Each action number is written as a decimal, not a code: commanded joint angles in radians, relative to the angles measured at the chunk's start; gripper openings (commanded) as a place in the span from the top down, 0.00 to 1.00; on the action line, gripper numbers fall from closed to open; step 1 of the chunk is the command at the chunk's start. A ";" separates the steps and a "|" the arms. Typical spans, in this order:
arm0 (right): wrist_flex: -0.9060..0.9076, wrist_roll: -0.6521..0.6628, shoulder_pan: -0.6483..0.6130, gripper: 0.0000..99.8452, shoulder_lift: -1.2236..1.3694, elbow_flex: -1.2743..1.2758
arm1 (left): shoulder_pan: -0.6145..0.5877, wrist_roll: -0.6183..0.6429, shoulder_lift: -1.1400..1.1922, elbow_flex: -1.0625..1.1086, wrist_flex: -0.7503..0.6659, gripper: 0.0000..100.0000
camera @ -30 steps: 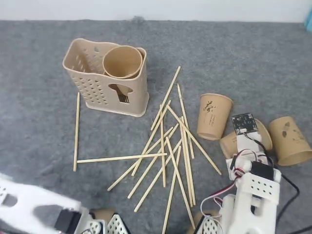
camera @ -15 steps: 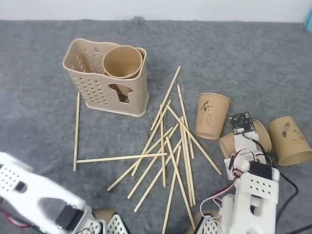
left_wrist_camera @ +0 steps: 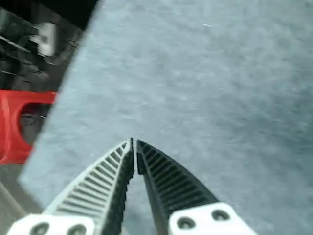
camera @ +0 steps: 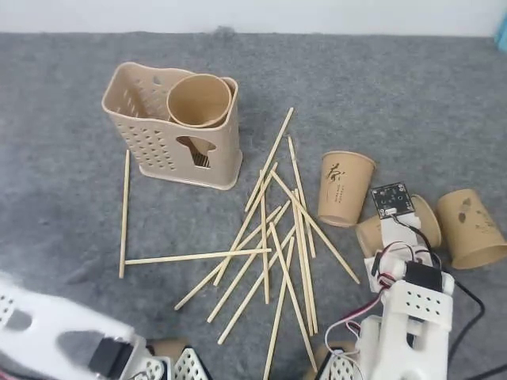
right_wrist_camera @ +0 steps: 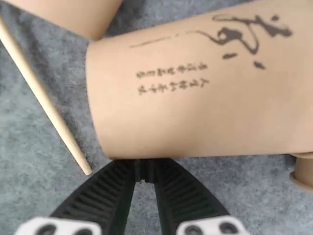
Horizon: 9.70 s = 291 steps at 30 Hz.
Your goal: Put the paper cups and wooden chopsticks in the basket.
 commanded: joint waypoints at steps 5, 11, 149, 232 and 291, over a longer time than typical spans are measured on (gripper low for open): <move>-0.022 0.008 0.004 0.98 -0.016 -0.003 | -0.130 -0.060 -0.405 0.318 0.037 0.99; -0.022 0.011 0.005 0.98 -0.016 -0.003 | -0.167 -0.193 -0.775 0.852 0.032 0.99; -0.016 0.014 0.010 0.98 -0.024 0.005 | 1.056 1.195 -1.498 1.260 -0.365 0.99; 0.389 0.143 0.077 0.98 -0.012 -0.592 | 0.394 0.482 -1.514 2.629 -0.959 0.81; 0.812 -0.173 -0.381 0.98 1.397 -1.878 | 0.482 0.239 -1.514 2.683 -0.865 0.81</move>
